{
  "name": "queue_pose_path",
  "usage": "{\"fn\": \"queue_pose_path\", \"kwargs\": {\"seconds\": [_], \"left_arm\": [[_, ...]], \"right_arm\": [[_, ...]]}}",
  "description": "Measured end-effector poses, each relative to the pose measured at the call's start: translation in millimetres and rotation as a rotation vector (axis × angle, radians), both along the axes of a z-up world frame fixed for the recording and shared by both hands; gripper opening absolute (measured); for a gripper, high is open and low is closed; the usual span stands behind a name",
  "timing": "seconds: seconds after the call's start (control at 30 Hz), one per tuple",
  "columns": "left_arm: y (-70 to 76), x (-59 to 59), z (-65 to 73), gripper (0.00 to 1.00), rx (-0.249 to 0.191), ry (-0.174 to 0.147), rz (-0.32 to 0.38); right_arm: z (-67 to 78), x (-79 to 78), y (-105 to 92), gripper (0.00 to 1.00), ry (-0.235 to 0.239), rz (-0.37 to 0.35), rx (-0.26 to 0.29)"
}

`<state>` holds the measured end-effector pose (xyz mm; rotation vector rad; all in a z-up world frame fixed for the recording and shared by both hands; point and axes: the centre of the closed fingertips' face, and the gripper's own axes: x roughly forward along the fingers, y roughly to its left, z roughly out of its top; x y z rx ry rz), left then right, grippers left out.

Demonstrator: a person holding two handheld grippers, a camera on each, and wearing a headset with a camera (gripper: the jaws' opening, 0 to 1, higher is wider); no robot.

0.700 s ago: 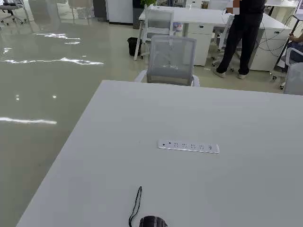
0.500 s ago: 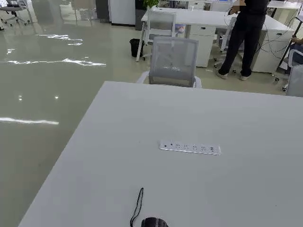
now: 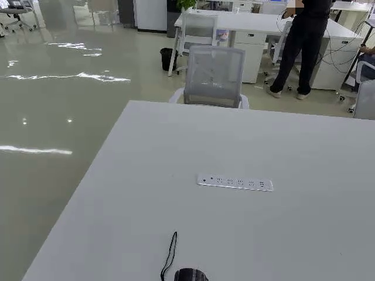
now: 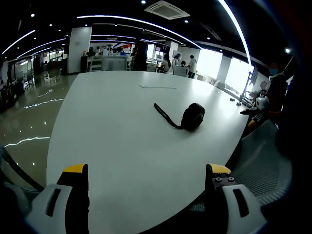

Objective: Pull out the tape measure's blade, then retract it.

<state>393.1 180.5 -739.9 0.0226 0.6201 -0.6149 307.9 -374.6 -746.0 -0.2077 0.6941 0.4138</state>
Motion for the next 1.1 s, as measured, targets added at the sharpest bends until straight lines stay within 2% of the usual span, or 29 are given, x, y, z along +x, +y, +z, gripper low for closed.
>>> {"fn": "queue_pose_path", "kwargs": {"seconds": [0.53,0.7,0.87,1.1], "left_arm": [[-2.6,0.2,1.9,0.99,0.002,0.001,-0.005],[-15.1,6.8,9.7,0.99,0.010,-0.011,-0.038],[-29.2,19.9,14.9,0.99,0.013,-0.027,-0.075],[-53.3,37.7,18.8,0.99,0.028,-0.030,-0.141]], "right_arm": [[-0.7,-0.6,-0.1,1.00,-0.002,0.002,0.000],[0.0,1.1,0.8,0.99,-0.004,0.011,-0.007],[1.1,6.4,4.0,0.98,-0.008,0.023,-0.003],[1.5,20.8,12.4,0.98,-0.007,0.050,0.001]]}}
